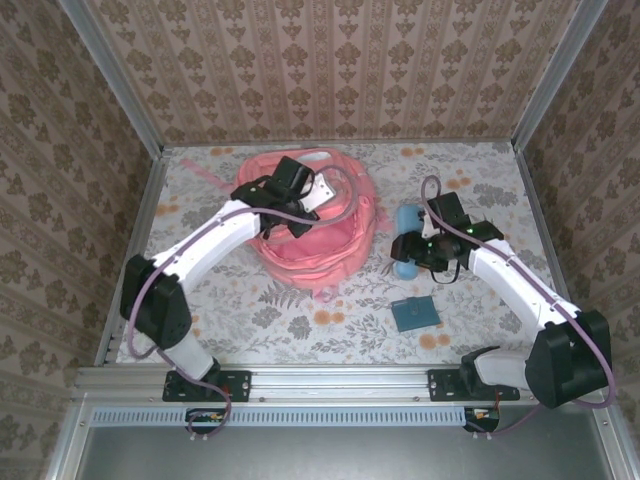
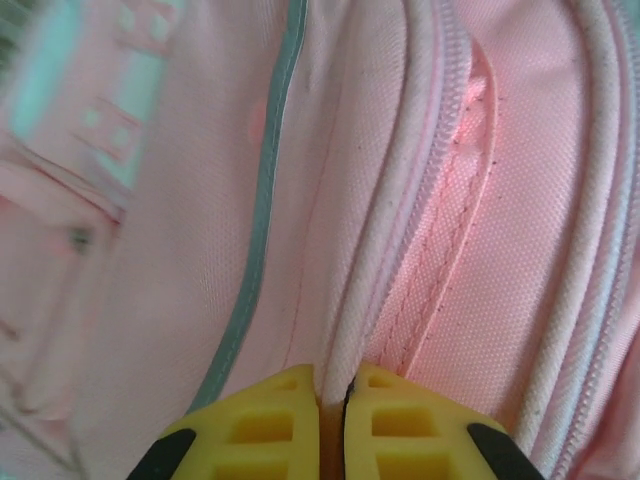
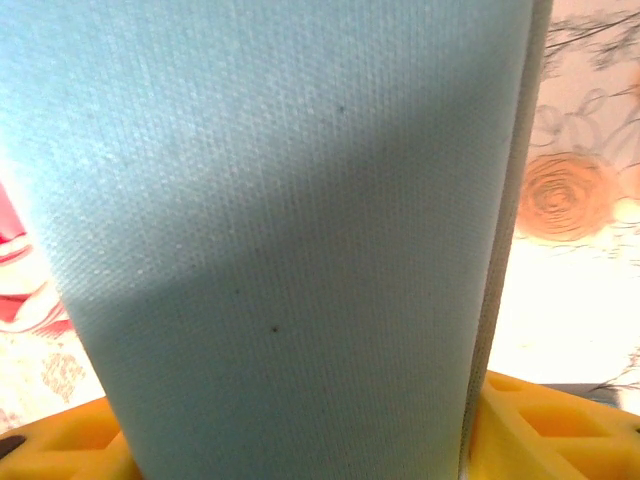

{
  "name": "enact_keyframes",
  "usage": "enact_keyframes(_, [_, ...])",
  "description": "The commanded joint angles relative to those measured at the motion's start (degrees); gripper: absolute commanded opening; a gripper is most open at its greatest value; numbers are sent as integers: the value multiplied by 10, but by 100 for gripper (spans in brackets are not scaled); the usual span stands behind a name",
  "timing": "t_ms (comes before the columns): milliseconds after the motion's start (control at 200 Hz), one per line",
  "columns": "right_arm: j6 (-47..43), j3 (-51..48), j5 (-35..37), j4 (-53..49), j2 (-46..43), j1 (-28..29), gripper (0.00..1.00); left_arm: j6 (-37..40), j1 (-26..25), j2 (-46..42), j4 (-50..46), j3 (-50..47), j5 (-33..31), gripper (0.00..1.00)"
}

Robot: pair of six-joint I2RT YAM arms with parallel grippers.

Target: Pack books, pencil case, and school supplies into a backpack

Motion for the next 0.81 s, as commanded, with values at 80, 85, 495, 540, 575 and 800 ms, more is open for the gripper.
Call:
enact_keyframes(80, [21,29,-30,20,-2,64,63,-72,-7,-97,141,-33,6,5])
enact_keyframes(85, [23,29,-31,22,-1,65,63,-74,-7,-98,143,-34,6,5])
enact_keyframes(495, [130,139,-24,57,134,183,65,-108,-39,-111,185,-46,-16,1])
enact_keyframes(540, [142,146,-14,56,147,183,65,-112,-39,-114,188,-48,-14,1])
enact_keyframes(575, [144,153,-11,56,157,183,65,-114,-40,-115,190,-49,-10,1])
enact_keyframes(800, [138,207,61,12,215,174,78,-137,-49,-99,191,-47,-3,0])
